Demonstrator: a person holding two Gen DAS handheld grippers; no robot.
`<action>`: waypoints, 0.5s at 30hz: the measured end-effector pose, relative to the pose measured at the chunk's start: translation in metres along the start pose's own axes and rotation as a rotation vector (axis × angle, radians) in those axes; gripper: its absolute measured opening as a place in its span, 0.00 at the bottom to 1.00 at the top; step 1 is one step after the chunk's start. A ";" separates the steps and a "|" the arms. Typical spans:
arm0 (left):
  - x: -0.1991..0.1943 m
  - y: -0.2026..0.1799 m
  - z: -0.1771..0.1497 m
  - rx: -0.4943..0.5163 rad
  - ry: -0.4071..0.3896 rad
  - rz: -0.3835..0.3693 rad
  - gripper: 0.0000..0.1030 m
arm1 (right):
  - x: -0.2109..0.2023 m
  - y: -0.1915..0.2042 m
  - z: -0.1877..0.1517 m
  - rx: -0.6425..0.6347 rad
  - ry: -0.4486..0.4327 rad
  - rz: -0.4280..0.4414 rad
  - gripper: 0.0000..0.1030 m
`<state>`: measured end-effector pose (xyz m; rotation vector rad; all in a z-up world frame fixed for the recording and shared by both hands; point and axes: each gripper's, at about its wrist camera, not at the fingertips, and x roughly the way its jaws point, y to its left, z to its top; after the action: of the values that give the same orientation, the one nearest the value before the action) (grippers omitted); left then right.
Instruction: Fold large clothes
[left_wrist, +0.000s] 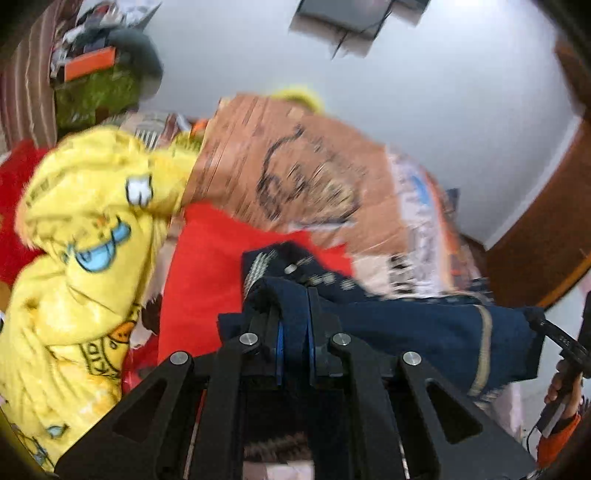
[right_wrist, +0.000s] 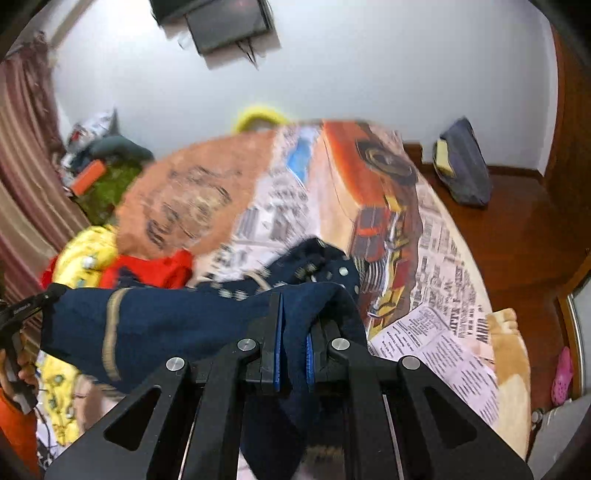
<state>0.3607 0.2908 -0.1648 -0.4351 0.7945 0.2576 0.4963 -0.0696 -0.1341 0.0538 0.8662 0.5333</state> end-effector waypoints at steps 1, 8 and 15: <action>0.013 0.002 -0.004 0.003 0.019 0.018 0.09 | 0.013 -0.002 -0.002 -0.002 0.022 -0.011 0.08; 0.072 0.021 -0.030 -0.010 0.129 0.049 0.12 | 0.051 -0.011 -0.015 -0.040 0.085 -0.007 0.10; 0.049 -0.002 -0.031 0.142 0.136 0.159 0.33 | 0.027 -0.004 -0.014 -0.100 0.136 -0.044 0.26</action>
<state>0.3751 0.2771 -0.2196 -0.2577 0.9756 0.3198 0.5019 -0.0625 -0.1638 -0.0933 0.9697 0.5429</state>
